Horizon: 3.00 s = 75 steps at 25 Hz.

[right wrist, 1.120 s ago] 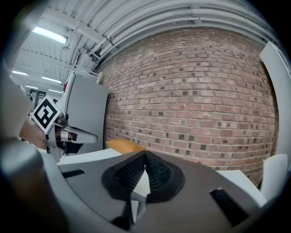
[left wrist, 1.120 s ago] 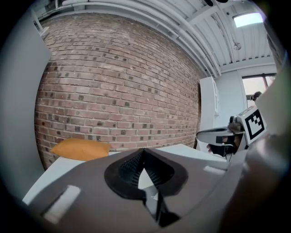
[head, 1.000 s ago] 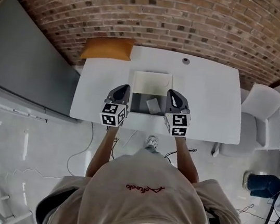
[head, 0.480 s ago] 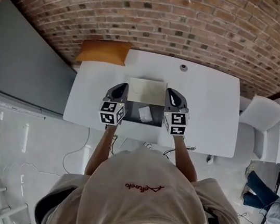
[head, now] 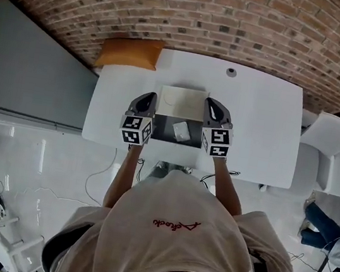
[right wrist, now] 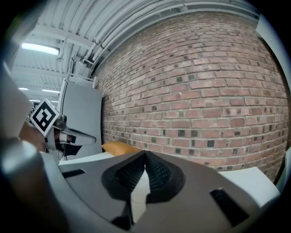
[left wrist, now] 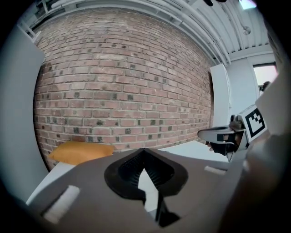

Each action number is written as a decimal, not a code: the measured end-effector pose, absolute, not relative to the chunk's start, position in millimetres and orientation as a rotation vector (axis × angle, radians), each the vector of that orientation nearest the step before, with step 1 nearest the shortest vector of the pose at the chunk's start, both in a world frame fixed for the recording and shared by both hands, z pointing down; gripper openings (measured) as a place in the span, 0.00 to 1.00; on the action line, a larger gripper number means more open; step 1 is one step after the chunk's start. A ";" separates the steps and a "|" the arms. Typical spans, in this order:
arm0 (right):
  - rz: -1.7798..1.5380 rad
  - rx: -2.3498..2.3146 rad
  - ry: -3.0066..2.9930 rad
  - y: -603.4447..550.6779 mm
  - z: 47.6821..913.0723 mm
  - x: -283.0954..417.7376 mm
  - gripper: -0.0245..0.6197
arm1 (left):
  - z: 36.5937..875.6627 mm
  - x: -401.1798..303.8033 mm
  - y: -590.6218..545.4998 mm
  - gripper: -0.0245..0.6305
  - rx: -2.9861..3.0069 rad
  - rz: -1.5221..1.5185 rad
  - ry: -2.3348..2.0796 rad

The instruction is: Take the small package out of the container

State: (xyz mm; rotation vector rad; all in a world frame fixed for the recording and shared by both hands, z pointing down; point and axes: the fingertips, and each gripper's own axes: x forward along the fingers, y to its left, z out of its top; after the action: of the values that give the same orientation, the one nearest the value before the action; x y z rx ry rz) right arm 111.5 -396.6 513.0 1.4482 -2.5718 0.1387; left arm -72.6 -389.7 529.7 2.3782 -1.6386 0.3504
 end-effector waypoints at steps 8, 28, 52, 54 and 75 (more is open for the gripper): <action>0.183 1.448 -2.514 -387.1 528.8 101.6 0.05 | 552.4 -81.2 -380.4 0.05 2.356 0.358 -1.570; 0.328 1.415 -2.374 -347.7 592.2 58.4 0.05 | 609.1 -106.7 -365.7 0.05 2.325 0.385 -1.397; 0.263 0.995 -2.292 -294.2 660.8 31.7 0.05 | 656.5 -109.8 -340.0 0.05 2.242 0.391 -1.361; 0.196 0.899 -2.288 -291.7 662.1 24.1 0.05 | 657.4 -111.6 -338.3 0.05 2.235 0.384 -1.361; -0.166 0.243 -2.111 -271.6 710.8 -8.9 0.06 | 661.3 -115.3 -329.9 0.05 2.225 0.360 -1.343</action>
State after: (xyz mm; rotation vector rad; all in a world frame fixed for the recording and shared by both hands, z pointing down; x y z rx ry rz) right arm -8.9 -271.6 710.8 0.2429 -2.1107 -0.1663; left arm -115.3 -329.9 661.3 2.2250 -1.3431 0.3600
